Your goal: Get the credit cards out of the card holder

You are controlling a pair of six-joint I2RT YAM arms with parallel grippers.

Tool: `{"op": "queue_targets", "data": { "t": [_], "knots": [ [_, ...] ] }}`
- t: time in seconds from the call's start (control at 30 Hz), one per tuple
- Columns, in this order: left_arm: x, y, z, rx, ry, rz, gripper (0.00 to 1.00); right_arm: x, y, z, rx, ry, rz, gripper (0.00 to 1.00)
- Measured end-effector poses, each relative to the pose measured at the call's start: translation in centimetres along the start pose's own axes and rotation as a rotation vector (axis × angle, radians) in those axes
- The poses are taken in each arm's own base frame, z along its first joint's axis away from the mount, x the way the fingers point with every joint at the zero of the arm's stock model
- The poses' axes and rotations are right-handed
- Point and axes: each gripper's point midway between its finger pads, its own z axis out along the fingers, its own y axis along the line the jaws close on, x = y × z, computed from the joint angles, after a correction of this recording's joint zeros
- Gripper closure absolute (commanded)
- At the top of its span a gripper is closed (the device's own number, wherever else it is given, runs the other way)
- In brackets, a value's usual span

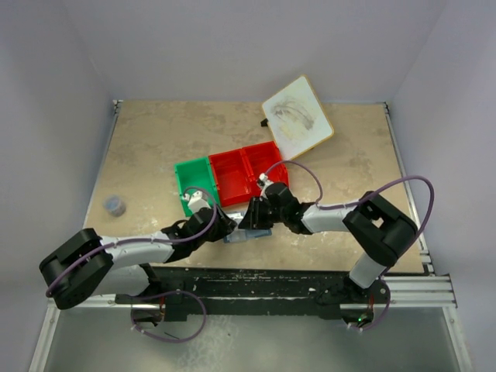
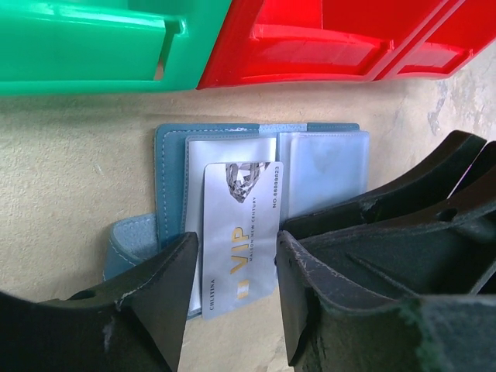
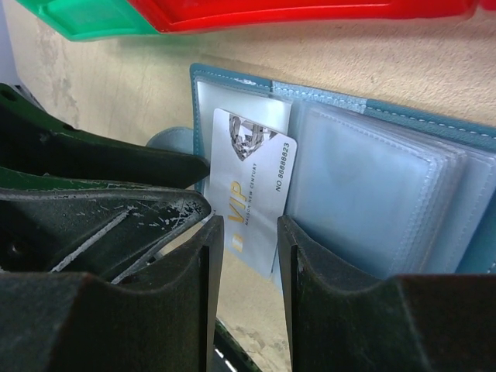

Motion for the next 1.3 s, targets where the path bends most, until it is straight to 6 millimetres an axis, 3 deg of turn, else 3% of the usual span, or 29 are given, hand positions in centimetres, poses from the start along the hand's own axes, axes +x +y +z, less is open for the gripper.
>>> {"op": "queue_targets", "data": {
  "t": [0.73,1.1,1.3],
  "knots": [
    [0.2,0.7,-0.6,0.007,-0.004,-0.080,0.52,0.4,0.3,0.9,-0.009,0.002,0.060,0.63],
    [0.6,1.2,-0.3,0.018,-0.006,-0.108,0.68,0.3,0.8,1.6,-0.056,0.003,0.060,0.63],
    [0.6,1.6,-0.4,0.005,-0.010,-0.108,0.88,0.2,1.0,1.7,-0.067,-0.003,0.062,0.63]
  ]
}}
